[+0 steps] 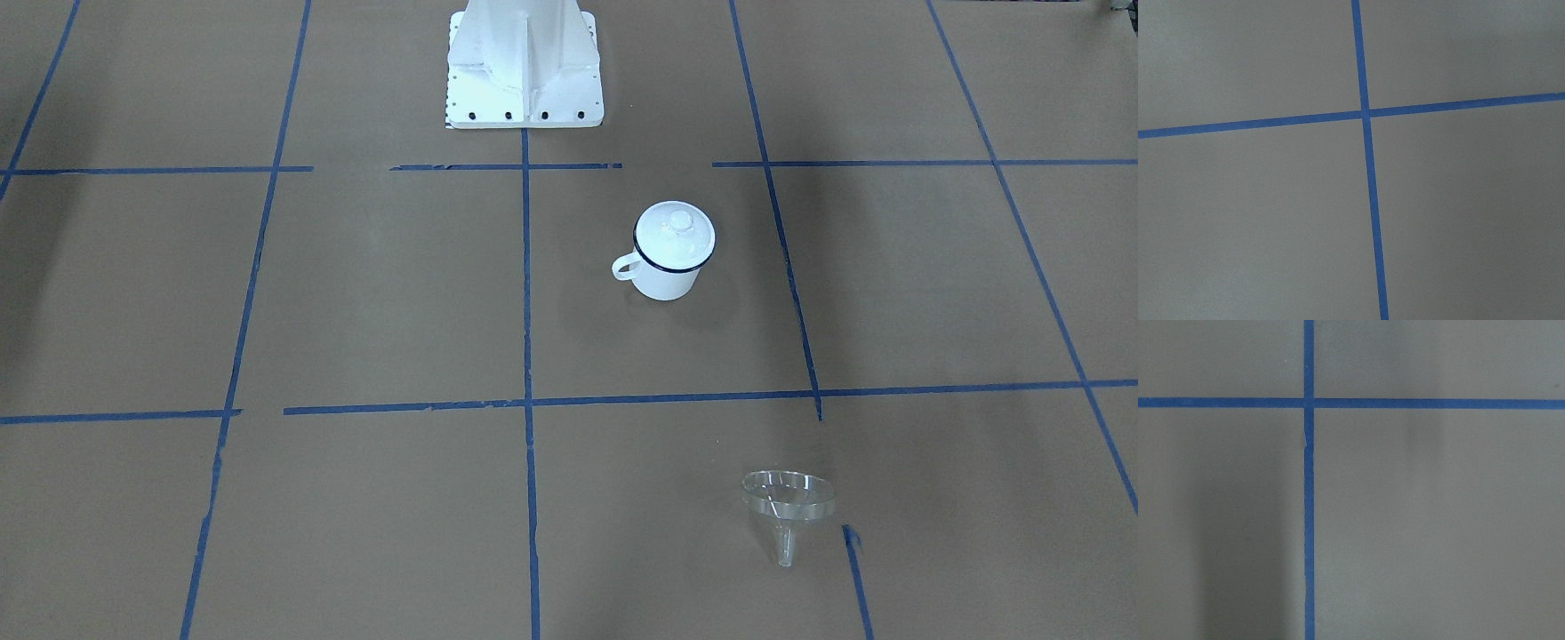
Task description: Place funnel on cup
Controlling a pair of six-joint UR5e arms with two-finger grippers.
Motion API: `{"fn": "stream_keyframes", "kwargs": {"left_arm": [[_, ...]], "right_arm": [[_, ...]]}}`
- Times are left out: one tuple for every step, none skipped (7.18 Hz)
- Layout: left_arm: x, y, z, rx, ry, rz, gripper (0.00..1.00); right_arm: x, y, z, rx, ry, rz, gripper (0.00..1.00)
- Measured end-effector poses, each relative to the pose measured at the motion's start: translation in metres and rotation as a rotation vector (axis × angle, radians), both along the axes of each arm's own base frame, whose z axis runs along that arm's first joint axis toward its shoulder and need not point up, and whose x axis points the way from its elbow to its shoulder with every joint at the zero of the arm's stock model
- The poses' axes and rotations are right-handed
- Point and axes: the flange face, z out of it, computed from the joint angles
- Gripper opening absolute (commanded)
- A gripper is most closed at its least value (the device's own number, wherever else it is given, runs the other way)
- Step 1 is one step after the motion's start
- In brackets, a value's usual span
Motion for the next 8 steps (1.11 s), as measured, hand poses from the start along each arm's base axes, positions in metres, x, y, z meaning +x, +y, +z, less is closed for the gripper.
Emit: {"fn": "stream_keyframes", "kwargs": {"left_arm": [[0.000,-0.001,0.000,0.006,0.001,-0.002,1.00],[0.000,-0.003,-0.001,0.019,0.001,-0.004,1.00],[0.000,-0.005,-0.004,0.036,0.001,-0.003,1.00],[0.001,-0.009,-0.007,0.052,0.001,-0.003,1.00],[0.002,-0.015,-0.013,0.068,0.000,-0.001,1.00],[0.003,-0.022,-0.019,0.082,-0.001,0.000,1.00],[0.003,-0.028,-0.025,0.094,-0.001,-0.001,1.00],[0.003,-0.036,-0.033,0.111,-0.001,-0.001,1.00]], "right_arm": [[0.000,0.000,0.000,0.000,0.000,0.000,1.00],[0.000,0.000,0.000,0.000,0.000,0.000,1.00],[0.000,0.000,0.000,0.000,0.000,0.000,1.00],[0.000,0.000,0.000,0.000,0.000,0.000,1.00],[0.000,0.000,0.000,0.000,0.000,0.000,1.00],[0.000,0.000,0.000,0.000,0.000,0.000,1.00],[0.000,0.000,0.000,0.000,0.000,0.000,1.00],[0.000,0.000,0.000,0.000,0.000,0.000,1.00]]}}
